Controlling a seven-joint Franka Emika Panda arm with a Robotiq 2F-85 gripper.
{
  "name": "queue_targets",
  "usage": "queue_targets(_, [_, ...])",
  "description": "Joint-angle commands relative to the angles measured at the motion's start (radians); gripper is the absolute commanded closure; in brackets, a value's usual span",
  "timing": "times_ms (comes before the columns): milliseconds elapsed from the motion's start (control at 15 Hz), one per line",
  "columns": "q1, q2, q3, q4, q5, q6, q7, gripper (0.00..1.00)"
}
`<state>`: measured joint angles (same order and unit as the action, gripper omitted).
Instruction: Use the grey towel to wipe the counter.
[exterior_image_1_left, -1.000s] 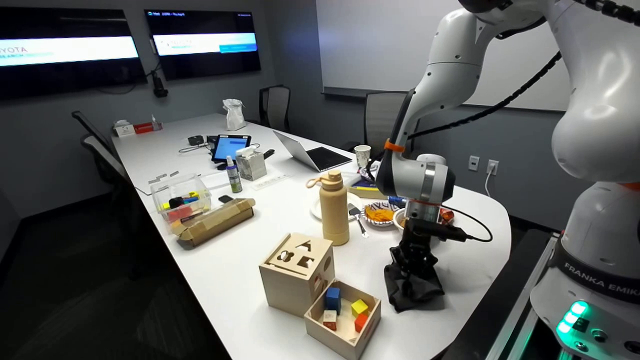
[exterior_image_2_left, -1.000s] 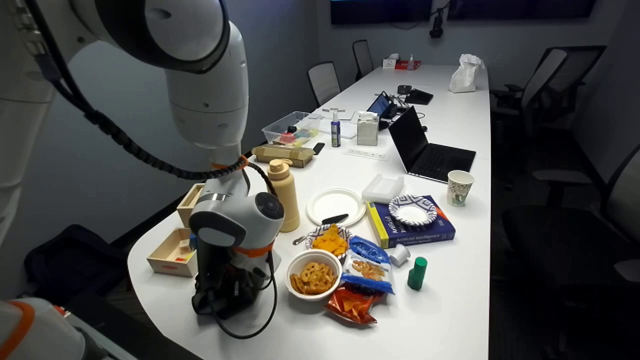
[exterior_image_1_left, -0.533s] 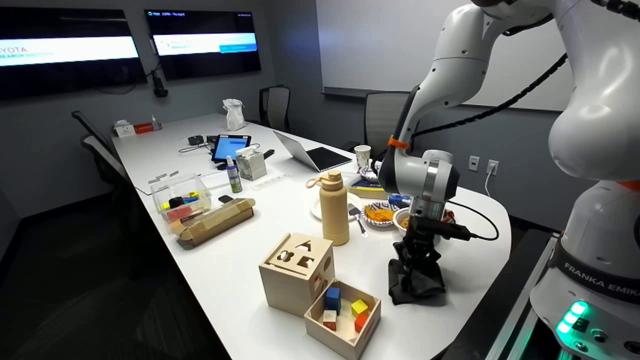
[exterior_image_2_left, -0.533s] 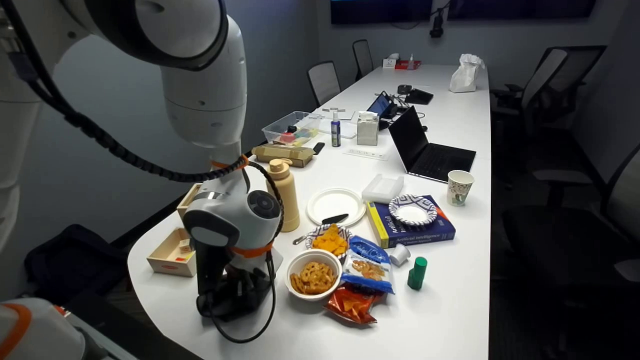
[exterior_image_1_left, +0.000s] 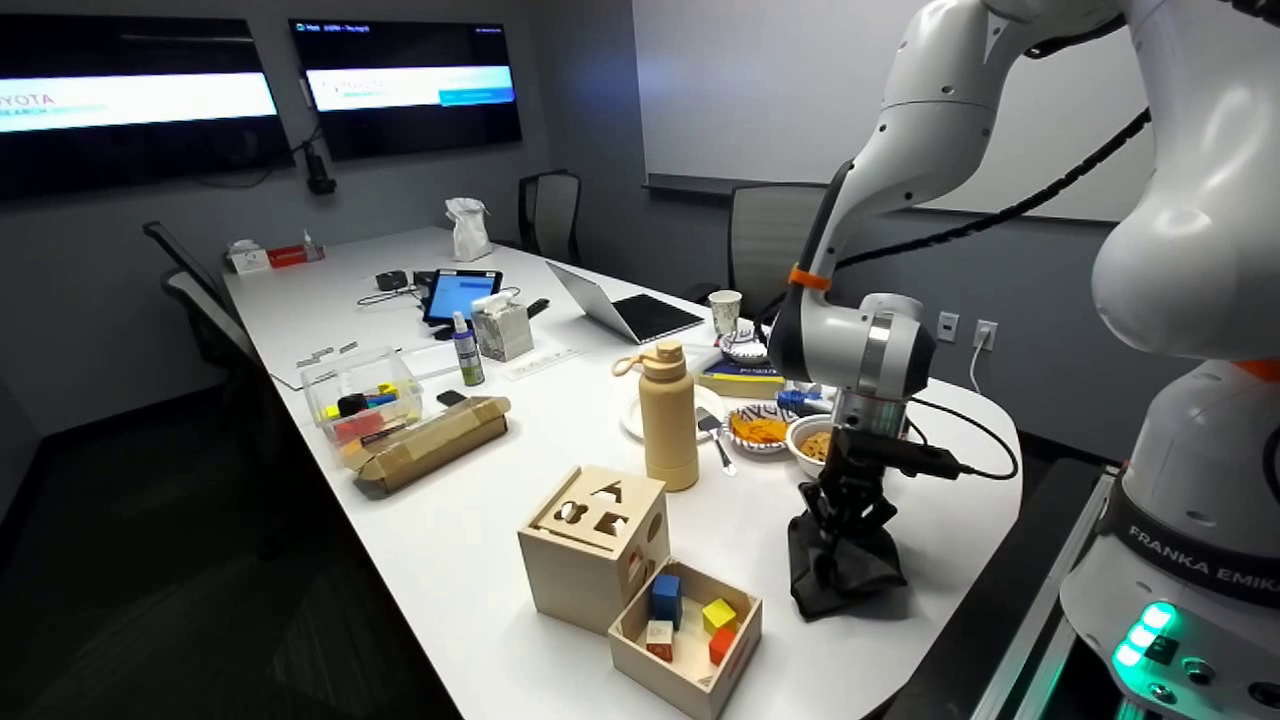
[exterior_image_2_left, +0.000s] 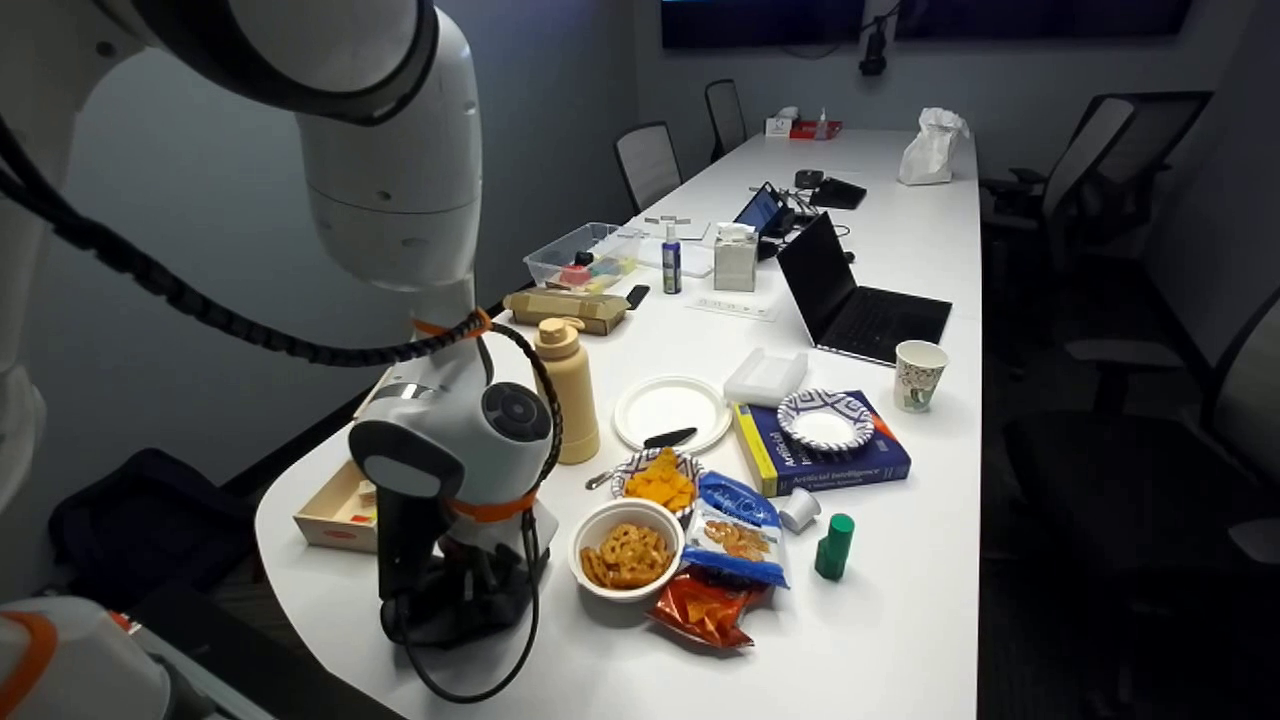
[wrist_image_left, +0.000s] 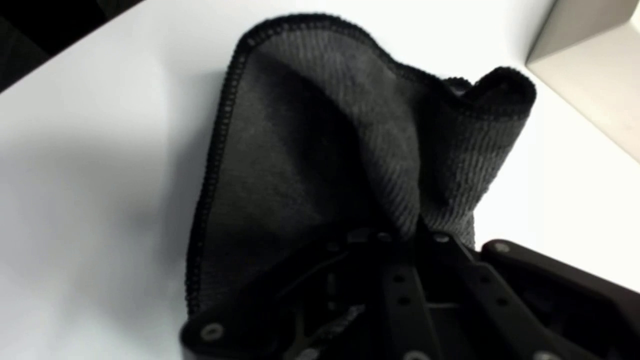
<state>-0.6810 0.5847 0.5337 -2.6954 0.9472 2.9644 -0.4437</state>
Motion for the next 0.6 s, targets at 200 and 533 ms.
queue_targets(200, [-0.030, -0.064, 0.040, -0.044, 0.018, 0.004, -0.027, 0.62])
queue_targets(533, [-0.008, -0.156, 0.039, -0.102, -0.006, -0.035, 0.010, 0.23])
